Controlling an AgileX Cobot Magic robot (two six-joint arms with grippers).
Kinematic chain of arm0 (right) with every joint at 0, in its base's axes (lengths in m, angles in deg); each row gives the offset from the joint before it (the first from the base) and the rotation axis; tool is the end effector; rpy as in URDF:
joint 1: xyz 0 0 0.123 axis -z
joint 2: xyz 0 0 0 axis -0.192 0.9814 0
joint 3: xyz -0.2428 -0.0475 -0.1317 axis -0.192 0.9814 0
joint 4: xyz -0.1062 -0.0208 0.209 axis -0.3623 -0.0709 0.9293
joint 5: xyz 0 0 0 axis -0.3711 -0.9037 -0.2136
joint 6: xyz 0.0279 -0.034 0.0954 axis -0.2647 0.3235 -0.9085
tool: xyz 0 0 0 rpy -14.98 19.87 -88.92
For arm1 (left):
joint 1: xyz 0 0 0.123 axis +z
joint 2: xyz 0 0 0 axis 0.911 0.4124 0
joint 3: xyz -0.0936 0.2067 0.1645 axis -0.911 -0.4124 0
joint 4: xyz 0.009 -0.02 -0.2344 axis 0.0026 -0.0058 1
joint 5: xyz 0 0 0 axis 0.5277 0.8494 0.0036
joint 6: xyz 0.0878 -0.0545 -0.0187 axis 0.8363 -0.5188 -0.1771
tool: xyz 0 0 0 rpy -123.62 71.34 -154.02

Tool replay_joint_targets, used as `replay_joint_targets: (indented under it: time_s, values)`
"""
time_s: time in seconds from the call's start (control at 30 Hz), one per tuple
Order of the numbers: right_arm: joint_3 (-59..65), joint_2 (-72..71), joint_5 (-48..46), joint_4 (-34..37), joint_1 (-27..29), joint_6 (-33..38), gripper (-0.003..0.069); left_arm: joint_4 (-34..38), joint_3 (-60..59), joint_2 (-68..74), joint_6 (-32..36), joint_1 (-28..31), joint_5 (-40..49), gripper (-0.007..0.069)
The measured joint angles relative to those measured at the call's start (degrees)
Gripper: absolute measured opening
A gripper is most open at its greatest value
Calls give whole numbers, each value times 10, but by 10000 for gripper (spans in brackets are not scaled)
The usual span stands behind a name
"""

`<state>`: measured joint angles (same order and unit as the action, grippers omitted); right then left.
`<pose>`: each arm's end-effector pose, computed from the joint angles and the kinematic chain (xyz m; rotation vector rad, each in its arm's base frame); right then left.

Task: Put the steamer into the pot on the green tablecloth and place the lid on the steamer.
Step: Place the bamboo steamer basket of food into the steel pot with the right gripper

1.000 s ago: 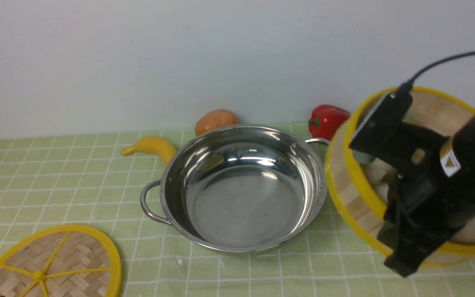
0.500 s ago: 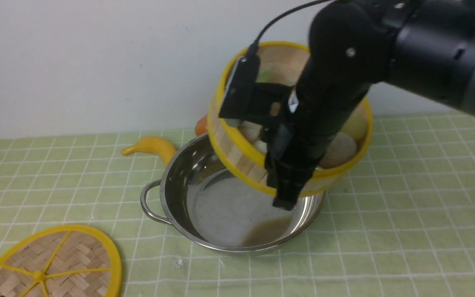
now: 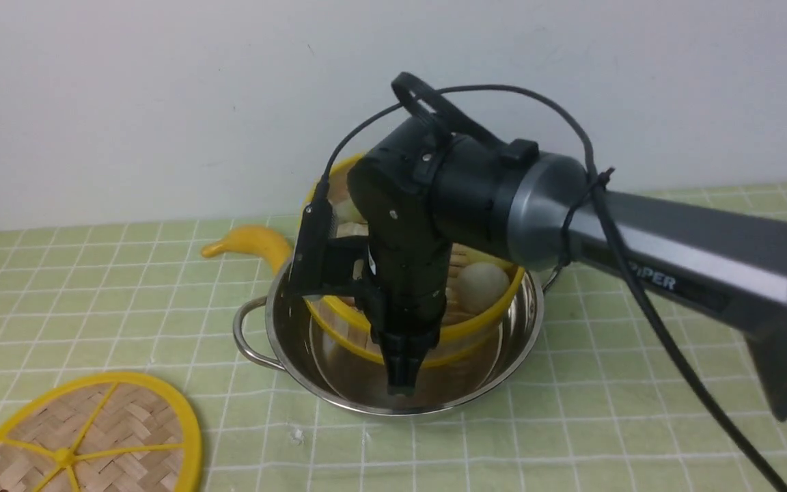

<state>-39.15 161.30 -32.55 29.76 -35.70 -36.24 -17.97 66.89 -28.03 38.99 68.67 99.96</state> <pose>0.3086 0.3141 0.2038 -1.8907 2.3257 -0.1124 0.0557 -0.0069 0.1771 0.1467 1.8191 0.0530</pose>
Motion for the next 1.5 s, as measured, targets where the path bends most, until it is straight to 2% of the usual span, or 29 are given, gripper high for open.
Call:
replay_joint_targets:
  time_s: [0.33,0.9,1.0,1.17,1.2,1.23,1.3,1.5]
  values:
    - [-1,22,1,48,0,-13,55,0,0,0,0,0,0,243]
    - [-7,56,11,56,-1,-23,63,0,0,0,0,0,0,243]
    - [-7,56,13,56,-1,-26,111,0,0,0,0,0,0,243]
    - [-7,50,15,56,-1,-31,307,0,0,0,0,0,0,243]
    - [-7,49,15,53,-1,-32,314,0,0,0,0,0,0,243]
    - [-7,44,15,51,-1,-37,370,0,0,0,0,0,0,243]
    - [-7,30,15,48,-1,-49,423,0,0,0,0,0,0,243]
    - [-7,-33,16,60,-1,-80,478,0,0,0,0,0,0,243]
